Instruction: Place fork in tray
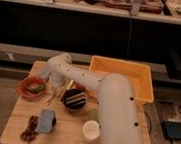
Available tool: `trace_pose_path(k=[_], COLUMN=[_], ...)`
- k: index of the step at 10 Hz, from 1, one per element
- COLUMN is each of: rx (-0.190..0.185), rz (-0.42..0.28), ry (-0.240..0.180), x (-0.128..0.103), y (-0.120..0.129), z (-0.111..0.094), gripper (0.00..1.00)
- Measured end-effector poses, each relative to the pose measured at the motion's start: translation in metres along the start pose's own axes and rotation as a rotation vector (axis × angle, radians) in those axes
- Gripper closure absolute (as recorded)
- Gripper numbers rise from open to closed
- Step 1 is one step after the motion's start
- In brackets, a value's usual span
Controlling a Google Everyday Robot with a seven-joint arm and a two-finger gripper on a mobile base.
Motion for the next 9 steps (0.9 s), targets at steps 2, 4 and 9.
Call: trace_pose_path(k=[2, 4, 9], rx=[0.002, 0.014, 0.038], rz=[-0.002, -0.020, -0.068], ry=[0.000, 0.021, 0.114], x=[0.000, 0.005, 0.044], y=[0.000, -0.005, -0.017], z=[-0.001, -0.021, -0.143], gripper=[1.00, 1.00, 1.00])
